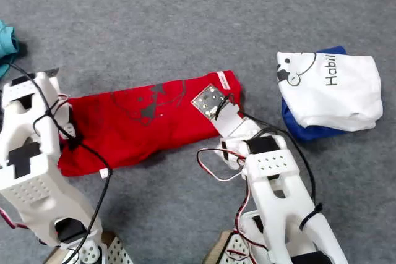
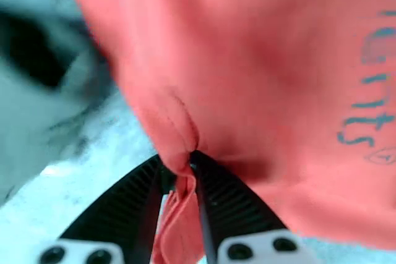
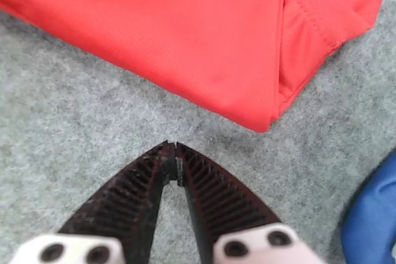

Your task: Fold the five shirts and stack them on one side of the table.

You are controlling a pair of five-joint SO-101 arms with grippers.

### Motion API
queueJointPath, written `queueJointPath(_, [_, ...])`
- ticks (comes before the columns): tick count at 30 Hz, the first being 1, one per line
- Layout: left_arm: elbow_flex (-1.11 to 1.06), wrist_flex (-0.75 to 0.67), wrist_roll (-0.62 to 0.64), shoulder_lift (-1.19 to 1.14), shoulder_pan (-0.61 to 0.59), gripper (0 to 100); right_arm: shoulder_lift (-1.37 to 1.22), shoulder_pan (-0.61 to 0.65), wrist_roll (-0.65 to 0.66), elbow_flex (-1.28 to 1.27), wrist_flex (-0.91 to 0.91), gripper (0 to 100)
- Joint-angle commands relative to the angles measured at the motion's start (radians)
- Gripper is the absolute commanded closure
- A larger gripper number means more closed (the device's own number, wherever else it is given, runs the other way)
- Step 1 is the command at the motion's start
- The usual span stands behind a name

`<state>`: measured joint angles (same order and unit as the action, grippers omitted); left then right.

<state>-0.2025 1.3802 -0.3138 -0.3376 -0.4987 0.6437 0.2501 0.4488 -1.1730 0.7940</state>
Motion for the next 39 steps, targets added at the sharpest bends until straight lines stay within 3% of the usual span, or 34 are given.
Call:
queueJointPath(1, [0.044,0.055,0.012,0.084,-0.072,98,-0.004,-0.050,-0.009,0.071,-0.043,99.6])
queueJointPath(5, [0.055,0.077,-0.005,0.206,-0.129,98,-0.002,-0.125,-0.041,0.062,-0.157,99.6])
queueJointPath(10, [0.087,0.140,-0.008,0.303,-0.178,98,-0.005,-0.133,-0.080,0.059,-0.253,99.6])
queueJointPath(17, [0.249,0.298,-0.002,0.349,-0.115,98,-0.024,-0.128,-0.080,0.047,-0.423,99.6])
queueJointPath(20, [0.338,0.381,0.002,0.346,-0.025,98,-0.094,-0.134,-0.078,0.018,-0.552,99.6])
queueJointPath(23, [0.364,0.381,0.081,0.351,0.084,98,-0.183,-0.136,-0.081,0.015,-0.635,99.6])
queueJointPath(32, [0.377,0.374,0.241,0.341,0.497,98,-0.217,-0.315,-0.276,0.125,-0.592,99.6])
queueJointPath(39, [0.417,0.226,0.310,0.338,0.697,98,-0.217,-0.337,-0.270,0.116,-0.641,99.6])
